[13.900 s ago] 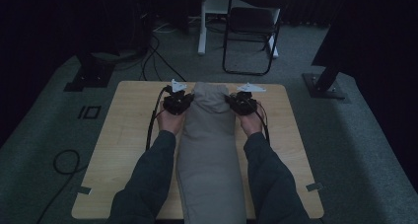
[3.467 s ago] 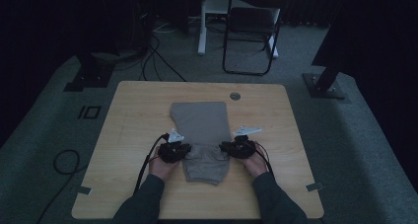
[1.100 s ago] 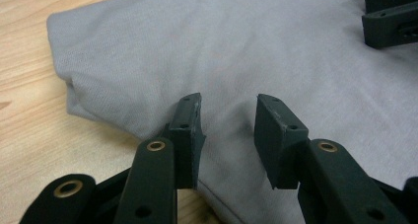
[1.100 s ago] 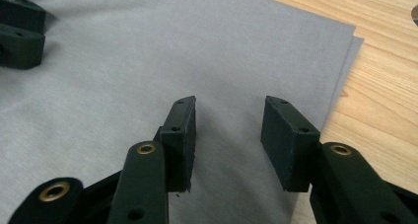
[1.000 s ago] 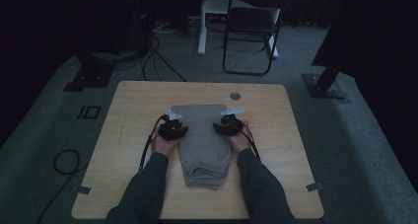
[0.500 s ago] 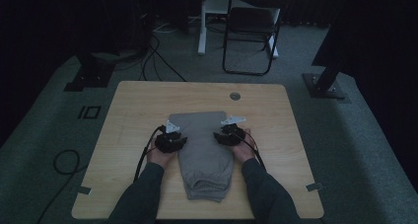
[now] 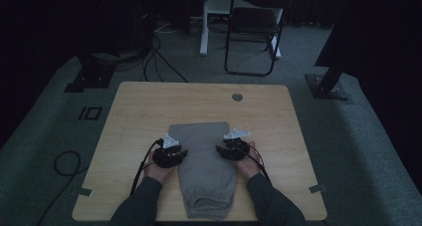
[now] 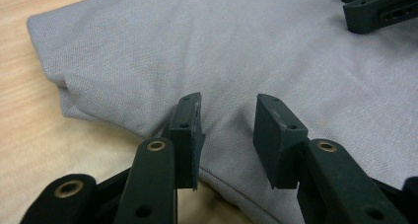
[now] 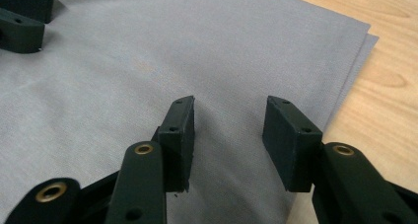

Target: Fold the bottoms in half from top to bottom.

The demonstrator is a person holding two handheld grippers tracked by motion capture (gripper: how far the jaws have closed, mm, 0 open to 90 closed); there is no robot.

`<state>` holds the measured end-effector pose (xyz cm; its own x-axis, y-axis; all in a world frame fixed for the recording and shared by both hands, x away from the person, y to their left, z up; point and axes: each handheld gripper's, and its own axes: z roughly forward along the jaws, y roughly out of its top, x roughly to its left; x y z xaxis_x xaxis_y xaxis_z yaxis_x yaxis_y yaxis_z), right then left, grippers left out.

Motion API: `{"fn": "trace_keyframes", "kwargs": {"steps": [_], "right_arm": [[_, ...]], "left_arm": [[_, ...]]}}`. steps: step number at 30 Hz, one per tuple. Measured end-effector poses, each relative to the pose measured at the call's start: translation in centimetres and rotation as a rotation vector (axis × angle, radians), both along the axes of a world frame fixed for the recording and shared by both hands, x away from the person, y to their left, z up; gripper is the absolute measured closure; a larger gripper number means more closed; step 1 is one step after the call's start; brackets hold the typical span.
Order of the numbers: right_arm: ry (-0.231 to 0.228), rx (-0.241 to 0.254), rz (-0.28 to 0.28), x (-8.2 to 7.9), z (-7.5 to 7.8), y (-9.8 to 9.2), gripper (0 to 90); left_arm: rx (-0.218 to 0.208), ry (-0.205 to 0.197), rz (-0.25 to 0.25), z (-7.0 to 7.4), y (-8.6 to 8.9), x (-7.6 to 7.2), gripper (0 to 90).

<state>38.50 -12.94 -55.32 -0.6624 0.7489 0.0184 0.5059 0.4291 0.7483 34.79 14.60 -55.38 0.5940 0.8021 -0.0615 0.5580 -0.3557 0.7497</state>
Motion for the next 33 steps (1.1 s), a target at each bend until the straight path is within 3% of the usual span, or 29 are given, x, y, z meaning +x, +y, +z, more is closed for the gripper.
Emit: {"fn": "trace_keyframes", "kwargs": {"steps": [4,12,16,18,22,23,24,29,33], "right_arm": [[-0.002,0.007,0.009,-0.7,-0.1,-0.2,56.0],[-0.012,0.012,-0.009,-1.1,-0.2,-0.1,56.0],[-0.006,0.012,-0.005,-1.0,-0.1,-0.2,55.5],[0.009,0.011,0.003,-0.6,0.1,-0.3,54.8],[-0.004,0.009,-0.017,0.1,0.6,-0.7,54.5],[-0.006,0.015,-0.027,0.4,0.8,-0.8,54.5],[-0.016,0.019,-0.045,1.2,1.2,-1.0,54.5],[-0.013,0.01,-0.1,3.8,1.5,-1.1,53.9],[-0.003,0.015,-0.134,6.0,1.5,-0.8,52.9]], "left_arm": [[-0.002,-0.008,-0.009,-0.1,0.0,-0.8,63.1],[0.005,-0.02,0.002,-0.2,-0.2,-0.9,63.2],[-0.019,-0.006,0.008,0.0,0.0,-0.7,62.6],[-0.021,-0.023,0.042,0.5,0.5,0.0,62.5],[-0.024,-0.061,0.074,1.7,1.4,0.9,60.3],[-0.03,-0.093,0.107,2.4,2.1,1.8,60.3],[-0.034,-0.096,0.12,2.6,2.4,2.2,59.7],[-0.054,-0.048,0.189,2.7,3.8,5.3,56.9],[-0.074,-0.009,0.194,1.9,4.1,7.1,53.9]]}}
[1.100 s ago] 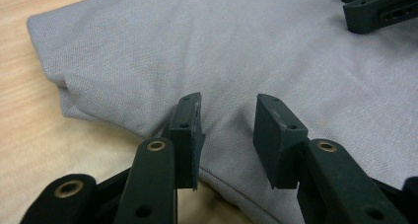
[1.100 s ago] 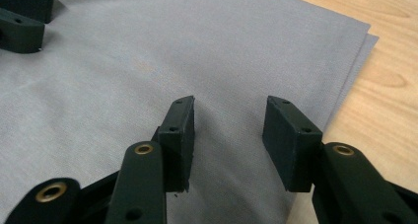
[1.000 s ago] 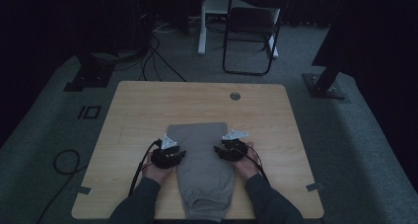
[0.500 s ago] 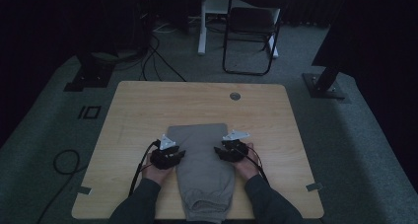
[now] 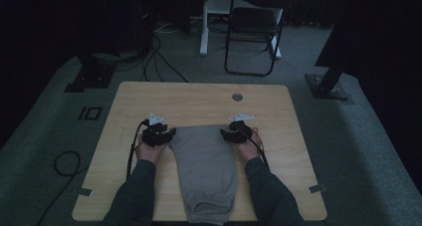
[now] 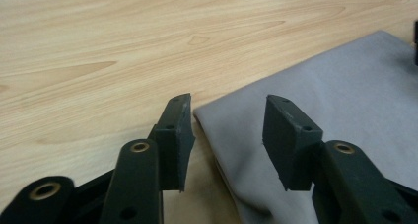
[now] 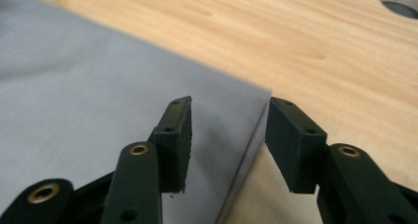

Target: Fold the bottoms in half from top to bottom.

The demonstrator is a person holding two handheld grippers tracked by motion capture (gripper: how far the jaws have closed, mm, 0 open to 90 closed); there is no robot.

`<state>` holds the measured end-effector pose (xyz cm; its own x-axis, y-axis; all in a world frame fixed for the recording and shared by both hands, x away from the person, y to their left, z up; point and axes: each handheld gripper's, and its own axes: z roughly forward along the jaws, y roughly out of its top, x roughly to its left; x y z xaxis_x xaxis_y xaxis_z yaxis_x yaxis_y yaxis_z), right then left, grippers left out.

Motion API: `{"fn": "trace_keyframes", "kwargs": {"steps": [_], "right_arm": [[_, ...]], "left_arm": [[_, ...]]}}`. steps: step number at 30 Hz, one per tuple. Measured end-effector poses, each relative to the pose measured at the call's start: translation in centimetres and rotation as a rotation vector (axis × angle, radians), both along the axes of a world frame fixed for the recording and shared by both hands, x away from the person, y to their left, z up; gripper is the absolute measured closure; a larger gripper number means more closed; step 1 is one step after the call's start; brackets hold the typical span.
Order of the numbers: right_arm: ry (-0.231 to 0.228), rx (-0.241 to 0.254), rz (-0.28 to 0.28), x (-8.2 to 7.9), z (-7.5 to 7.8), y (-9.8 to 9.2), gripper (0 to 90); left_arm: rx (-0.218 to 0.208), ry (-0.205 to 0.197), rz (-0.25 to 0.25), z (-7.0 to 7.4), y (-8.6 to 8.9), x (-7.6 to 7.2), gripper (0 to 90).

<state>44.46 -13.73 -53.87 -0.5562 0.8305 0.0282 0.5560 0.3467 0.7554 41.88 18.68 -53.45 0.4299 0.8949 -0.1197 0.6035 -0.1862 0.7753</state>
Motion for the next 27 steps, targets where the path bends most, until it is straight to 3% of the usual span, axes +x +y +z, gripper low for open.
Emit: {"fn": "trace_keyframes", "kwargs": {"steps": [4,9,14,18,21,23,25,27], "right_arm": [[0.017,-0.016,-0.021,1.6,-0.4,0.4,52.2],[0.043,-0.019,-0.031,2.5,-1.1,0.6,50.6],[0.048,-0.01,-0.032,2.7,-1.2,0.5,50.4],[0.059,-0.008,-0.027,2.8,-1.1,0.5,51.7],[0.06,-0.004,-0.011,2.8,-1.1,0.5,59.2],[0.074,0.004,-0.003,2.7,-1.0,0.6,69.7],[0.11,0.022,-0.008,2.9,-0.8,0.7,80.1],[0.144,0.043,-0.01,3.1,-0.7,0.7,83.8]], "left_arm": [[0.01,0.04,0.004,-0.8,-0.3,1.1,50.8],[0.041,0.078,-0.014,-1.5,-1.0,1.6,48.9],[0.063,0.067,-0.01,-1.6,-1.3,1.6,47.0],[0.067,0.05,-0.014,-1.7,-1.4,1.5,51.1],[0.056,0.058,-0.018,-1.7,-1.5,1.4,61.3],[0.047,0.07,-0.027,-1.6,-1.6,1.5,70.2],[0.034,0.078,-0.032,-1.6,-1.6,1.5,75.7],[0.032,0.079,-0.036,-1.6,-1.6,1.5,79.7]]}}
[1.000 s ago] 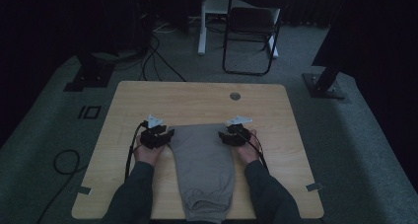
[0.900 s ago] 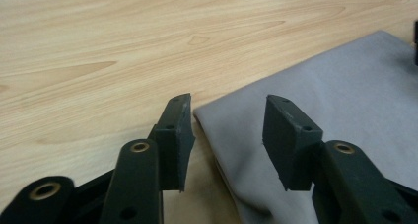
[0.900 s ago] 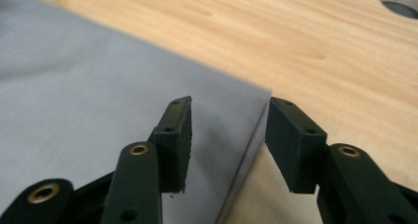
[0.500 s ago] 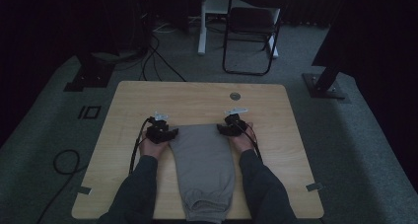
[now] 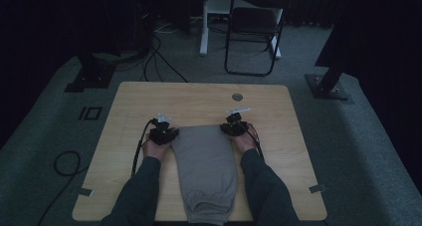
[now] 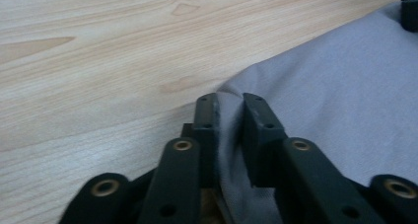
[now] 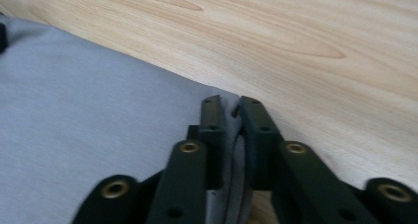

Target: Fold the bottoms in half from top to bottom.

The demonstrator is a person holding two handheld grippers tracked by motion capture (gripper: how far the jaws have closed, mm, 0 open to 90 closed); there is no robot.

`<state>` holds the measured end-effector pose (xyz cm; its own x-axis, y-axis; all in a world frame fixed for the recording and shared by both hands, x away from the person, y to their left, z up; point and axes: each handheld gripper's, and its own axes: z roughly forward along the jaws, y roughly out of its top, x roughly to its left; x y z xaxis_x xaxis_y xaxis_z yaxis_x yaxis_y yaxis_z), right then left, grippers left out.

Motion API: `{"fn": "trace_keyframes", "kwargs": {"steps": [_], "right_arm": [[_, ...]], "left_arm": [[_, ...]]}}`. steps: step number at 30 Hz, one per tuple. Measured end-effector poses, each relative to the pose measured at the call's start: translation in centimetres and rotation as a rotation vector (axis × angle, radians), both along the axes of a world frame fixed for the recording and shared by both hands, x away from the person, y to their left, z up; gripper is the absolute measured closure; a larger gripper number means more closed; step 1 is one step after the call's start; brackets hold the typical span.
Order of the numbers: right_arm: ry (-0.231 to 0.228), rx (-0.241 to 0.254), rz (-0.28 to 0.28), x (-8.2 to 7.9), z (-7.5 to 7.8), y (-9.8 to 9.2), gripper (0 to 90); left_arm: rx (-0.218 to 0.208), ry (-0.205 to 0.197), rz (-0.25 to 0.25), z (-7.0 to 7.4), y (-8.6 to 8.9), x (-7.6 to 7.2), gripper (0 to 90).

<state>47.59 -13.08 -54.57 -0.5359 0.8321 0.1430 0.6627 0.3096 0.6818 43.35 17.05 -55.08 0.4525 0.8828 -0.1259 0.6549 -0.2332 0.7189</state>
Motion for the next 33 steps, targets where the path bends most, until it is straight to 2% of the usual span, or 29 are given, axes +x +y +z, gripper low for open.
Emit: {"fn": "trace_keyframes", "kwargs": {"steps": [3,7,13,19,24,28,31,33], "right_arm": [[0.011,0.007,0.001,0.2,0.0,0.0,85.0],[0.005,0.017,0.005,0.3,0.2,-0.3,85.4],[-0.042,0.05,0.007,0.5,1.5,-0.7,85.3],[-0.131,0.091,0.014,0.4,3.8,-1.0,85.4],[-0.183,0.102,0.051,-1.0,4.9,-1.1,85.4],[-0.229,0.109,0.097,-2.7,5.8,-1.5,85.4],[-0.264,0.112,0.133,-4.4,6.4,-2.2,85.4],[-0.274,0.113,0.152,-5.5,6.5,-2.6,85.4]], "left_arm": [[0.028,-0.006,-0.001,0.2,-0.3,0.0,83.8],[0.031,-0.013,0.01,0.7,-0.3,0.4,85.0],[0.011,-0.065,0.028,2.7,-0.4,0.9,85.3],[-0.035,-0.143,0.031,5.6,-0.3,0.9,85.2],[-0.05,-0.191,-0.006,6.9,-0.2,-0.5,85.1],[-0.069,-0.227,-0.045,7.3,0.2,-2.4,85.1],[-0.079,-0.24,-0.074,7.3,0.7,-4.1,85.1],[-0.083,-0.233,-0.095,7.1,0.9,-5.1,85.0]]}}
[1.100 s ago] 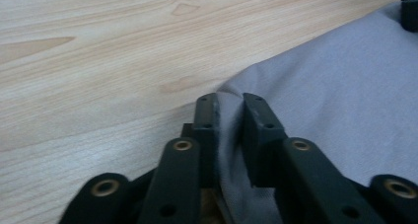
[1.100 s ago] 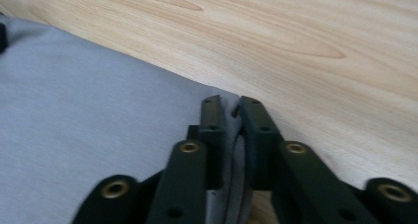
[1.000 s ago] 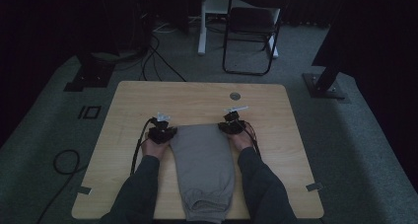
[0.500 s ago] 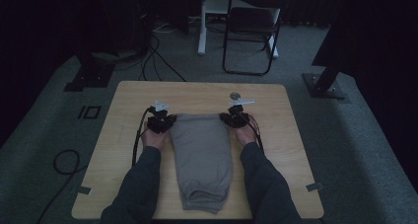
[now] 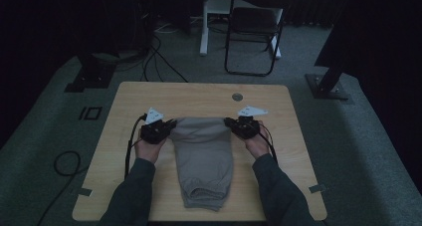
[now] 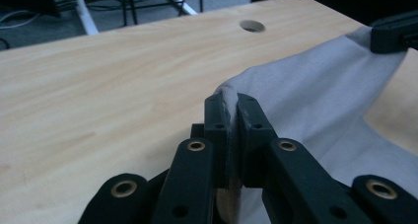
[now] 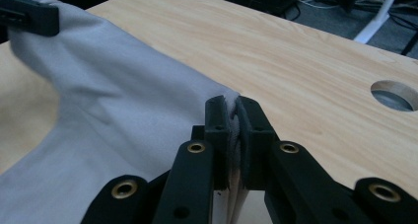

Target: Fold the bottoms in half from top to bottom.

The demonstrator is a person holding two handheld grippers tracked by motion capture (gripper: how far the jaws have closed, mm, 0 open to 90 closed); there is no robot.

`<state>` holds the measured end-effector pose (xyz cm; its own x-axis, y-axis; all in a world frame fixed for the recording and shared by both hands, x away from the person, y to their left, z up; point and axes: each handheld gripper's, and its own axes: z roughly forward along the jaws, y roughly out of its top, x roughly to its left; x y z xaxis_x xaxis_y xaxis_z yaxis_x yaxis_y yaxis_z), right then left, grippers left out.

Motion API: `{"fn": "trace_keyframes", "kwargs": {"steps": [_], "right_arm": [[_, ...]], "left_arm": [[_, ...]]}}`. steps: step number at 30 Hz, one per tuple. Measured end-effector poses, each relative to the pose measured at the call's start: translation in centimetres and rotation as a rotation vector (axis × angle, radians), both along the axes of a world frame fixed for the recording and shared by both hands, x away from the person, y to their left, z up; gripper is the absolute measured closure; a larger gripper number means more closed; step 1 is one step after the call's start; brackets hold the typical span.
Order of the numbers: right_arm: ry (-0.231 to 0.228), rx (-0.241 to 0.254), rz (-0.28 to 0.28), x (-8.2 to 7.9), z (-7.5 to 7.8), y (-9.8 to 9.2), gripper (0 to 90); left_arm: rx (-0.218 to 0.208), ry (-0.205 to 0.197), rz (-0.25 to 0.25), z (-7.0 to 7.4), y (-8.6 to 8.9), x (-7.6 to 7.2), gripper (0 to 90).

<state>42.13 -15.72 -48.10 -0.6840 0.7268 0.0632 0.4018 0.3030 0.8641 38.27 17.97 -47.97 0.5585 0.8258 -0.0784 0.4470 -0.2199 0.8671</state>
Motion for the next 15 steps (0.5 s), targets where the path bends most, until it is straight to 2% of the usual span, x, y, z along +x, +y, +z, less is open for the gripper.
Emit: {"fn": "trace_keyframes", "kwargs": {"steps": [1,3,6,7,8,9,13,15], "right_arm": [[0.0,0.0,0.0,0.0,0.0,0.0,85.4],[0.001,-0.01,0.026,-1.6,-0.5,-0.4,85.3],[0.012,-0.033,0.051,-3.1,-1.4,-0.6,85.2],[0.012,-0.033,0.051,-3.1,-1.4,-0.6,85.2],[0.02,-0.041,0.058,-3.5,-1.7,-0.6,85.1],[0.039,-0.066,0.072,-4.3,-2.4,-0.6,85.1],[0.095,-0.113,0.093,-5.9,-3.9,-0.4,85.0],[0.119,-0.148,0.103,-6.7,-4.6,-0.2,84.9]], "left_arm": [[0.0,0.0,0.0,0.0,0.0,0.0,85.0],[0.001,0.016,-0.026,-0.6,0.2,-1.5,84.9],[0.021,0.06,-0.05,-1.6,0.0,-2.9,84.7],[0.021,0.06,-0.05,-1.6,0.0,-2.9,84.7],[0.047,0.091,-0.071,-2.4,-0.3,-3.9,84.7],[0.056,0.107,-0.081,-2.9,-0.4,-4.4,84.7],[0.101,0.181,-0.101,-4.9,-1.0,-5.6,84.6],[0.125,0.2,-0.104,-5.6,-1.2,-6.0,84.6]]}}
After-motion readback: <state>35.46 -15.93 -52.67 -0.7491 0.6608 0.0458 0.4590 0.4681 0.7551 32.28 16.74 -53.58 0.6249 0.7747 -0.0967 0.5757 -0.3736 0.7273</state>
